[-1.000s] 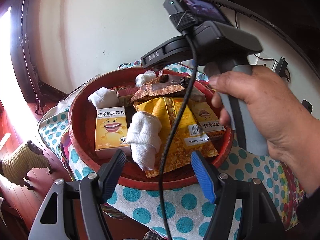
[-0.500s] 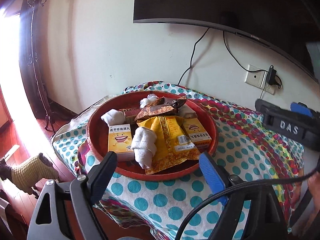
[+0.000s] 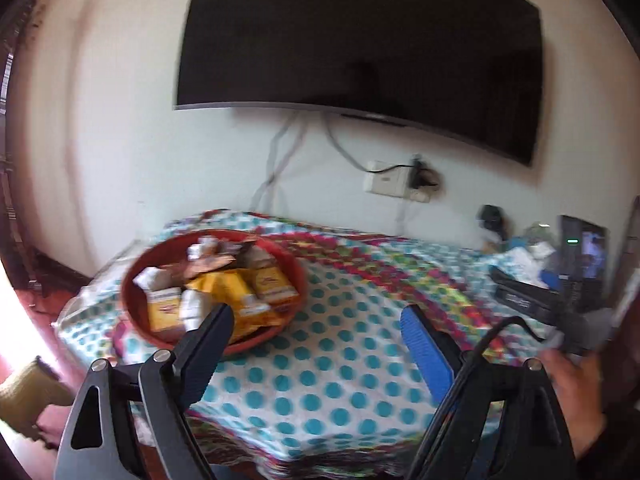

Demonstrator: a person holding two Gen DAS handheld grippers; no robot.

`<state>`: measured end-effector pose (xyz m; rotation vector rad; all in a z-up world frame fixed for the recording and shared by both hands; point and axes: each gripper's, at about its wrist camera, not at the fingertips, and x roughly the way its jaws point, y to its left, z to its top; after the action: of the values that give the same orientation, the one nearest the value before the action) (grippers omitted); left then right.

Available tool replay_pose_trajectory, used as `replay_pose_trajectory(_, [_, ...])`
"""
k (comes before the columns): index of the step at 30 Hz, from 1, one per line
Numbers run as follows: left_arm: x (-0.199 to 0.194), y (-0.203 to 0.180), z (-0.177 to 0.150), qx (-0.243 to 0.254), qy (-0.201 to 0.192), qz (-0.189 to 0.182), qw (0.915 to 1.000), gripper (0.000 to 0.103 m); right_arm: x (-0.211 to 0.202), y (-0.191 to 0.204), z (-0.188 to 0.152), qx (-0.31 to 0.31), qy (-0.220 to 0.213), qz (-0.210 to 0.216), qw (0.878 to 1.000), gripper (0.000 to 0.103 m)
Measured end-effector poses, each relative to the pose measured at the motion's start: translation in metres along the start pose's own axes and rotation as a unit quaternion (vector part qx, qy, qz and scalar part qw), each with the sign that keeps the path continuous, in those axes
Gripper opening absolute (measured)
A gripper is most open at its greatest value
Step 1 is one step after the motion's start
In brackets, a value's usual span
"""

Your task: Organize objects

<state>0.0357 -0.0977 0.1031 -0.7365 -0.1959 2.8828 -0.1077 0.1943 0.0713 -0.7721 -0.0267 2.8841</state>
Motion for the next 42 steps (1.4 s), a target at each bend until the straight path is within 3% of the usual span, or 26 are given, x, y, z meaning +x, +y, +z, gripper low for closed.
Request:
replay_pose_trajectory(2, [0.0,-0.03,-0.002,0.061,0.041,-0.062,0.9954,0.088,0.021,-0.022,0.017,0.041,0.033,-0.005,0.999,0.103])
replay_pose_trajectory(4, [-0.008,-0.059,-0.011,0.132,0.039,-0.073,0.9878,0.088,0.045,-0.025,0.037,0.035,0.065,-0.035,0.997,0.103])
replay_pose_trajectory(7, [-0.025,-0.079,-0.01,0.134,0.005,-0.116,0.9842,0.088,0.084,-0.009,0.04,-0.051,0.114,-0.078,0.989,0.103])
replay_pose_trajectory(8, [-0.029,-0.078,-0.006,0.119,-0.016,-0.108,0.9868,0.088,0.091,0.0,0.034,-0.079,0.122,-0.084,0.986,0.102])
replay_pose_trajectory(9, [-0.03,-0.072,-0.003,0.098,-0.037,-0.065,0.9923,0.089,0.089,0.006,0.026,-0.089,0.114,-0.074,0.987,0.101])
replay_pose_trajectory(11, [-0.023,-0.045,0.001,0.04,-0.055,0.032,0.9972,0.089,0.066,0.015,0.008,-0.062,0.072,-0.009,0.995,0.101])
replay_pose_trajectory(13, [-0.003,-0.007,-0.003,-0.015,-0.04,0.127,0.991,0.089,0.039,0.034,-0.011,-0.034,0.047,0.068,0.996,0.103])
replay_pose_trajectory(15, [0.022,0.036,-0.012,-0.051,0.0,0.198,0.9789,0.088,0.01,0.07,-0.028,-0.039,0.034,0.136,0.989,0.103])
replay_pose_trajectory(18, [0.057,0.083,-0.032,-0.071,0.053,0.237,0.9675,0.088,-0.027,0.141,-0.054,-0.093,0.03,0.202,0.975,0.103])
replay_pose_trajectory(21, [0.075,0.109,-0.046,-0.1,0.083,0.248,0.96,0.088,-0.046,0.207,-0.073,-0.158,0.04,0.215,0.963,0.102])
replay_pose_trajectory(25, [0.072,0.126,-0.05,-0.112,0.084,0.289,0.9469,0.087,-0.044,0.242,-0.075,-0.156,0.058,0.194,0.967,0.103])
replay_pose_trajectory(29, [0.065,0.135,-0.052,-0.13,0.083,0.262,0.9527,0.087,-0.04,0.24,-0.073,-0.137,0.067,0.19,0.97,0.103])
replay_pose_trajectory(34, [0.07,0.134,-0.053,-0.125,0.101,0.262,0.9514,0.087,-0.038,0.239,-0.075,-0.156,0.058,0.168,0.972,0.103])
replay_pose_trajectory(38, [0.068,0.122,-0.051,-0.095,0.09,0.288,0.9486,0.087,-0.032,0.234,-0.08,-0.153,0.069,0.168,0.971,0.103])
replay_pose_trajectory(42, [0.065,0.111,-0.048,-0.074,0.076,0.273,0.9561,0.087,-0.029,0.228,-0.085,-0.152,0.076,0.167,0.971,0.103])
